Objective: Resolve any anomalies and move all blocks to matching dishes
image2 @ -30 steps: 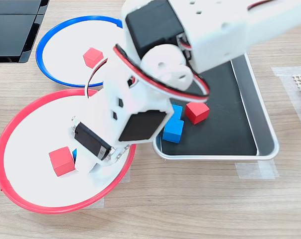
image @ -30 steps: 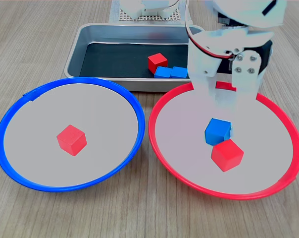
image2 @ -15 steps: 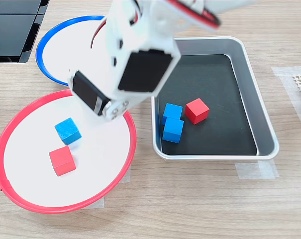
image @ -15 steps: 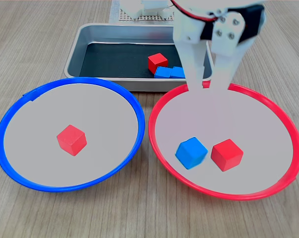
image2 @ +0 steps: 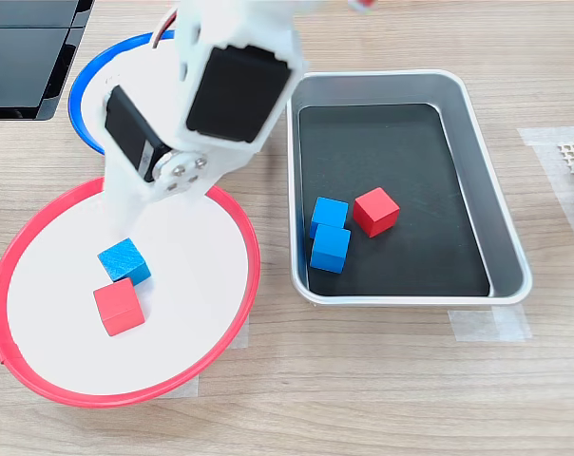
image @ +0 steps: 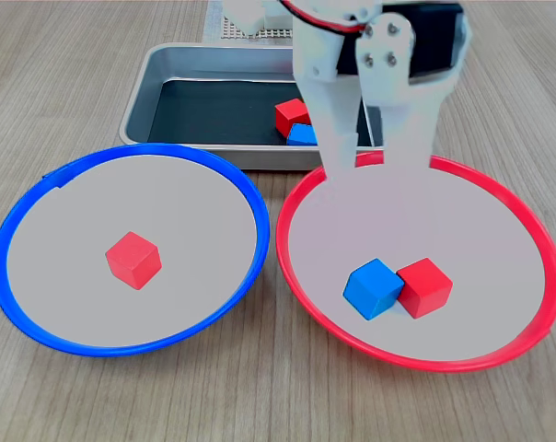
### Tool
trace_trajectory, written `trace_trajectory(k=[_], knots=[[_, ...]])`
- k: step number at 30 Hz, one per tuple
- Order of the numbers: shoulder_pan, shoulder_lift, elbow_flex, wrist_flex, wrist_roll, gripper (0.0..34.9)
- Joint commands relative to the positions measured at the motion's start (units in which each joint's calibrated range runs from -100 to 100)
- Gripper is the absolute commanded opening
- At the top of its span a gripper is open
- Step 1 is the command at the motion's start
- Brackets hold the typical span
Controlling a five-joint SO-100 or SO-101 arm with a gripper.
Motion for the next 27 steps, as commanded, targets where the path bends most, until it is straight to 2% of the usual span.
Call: trace_trajectory(k=[1,12,14,16,21,24,27], knots=[[-0.3,3.5,-5.8,-0.9,-0.6,18.9],[-0.4,12.2,-14.8,-2.3,0.1,17.6],[-0.4,13.0,-15.1,-2.4,0.6,14.0],[-0.4,13.9,-15.9,-2.3,0.9,11.9],[0.3,15.7,-17.5,-2.9,1.3,9.1],[0.6,16.5,-17.7,-3.2,1.7,0.3],[0.9,15.3,-17.1,-2.4,1.9,0.3]])
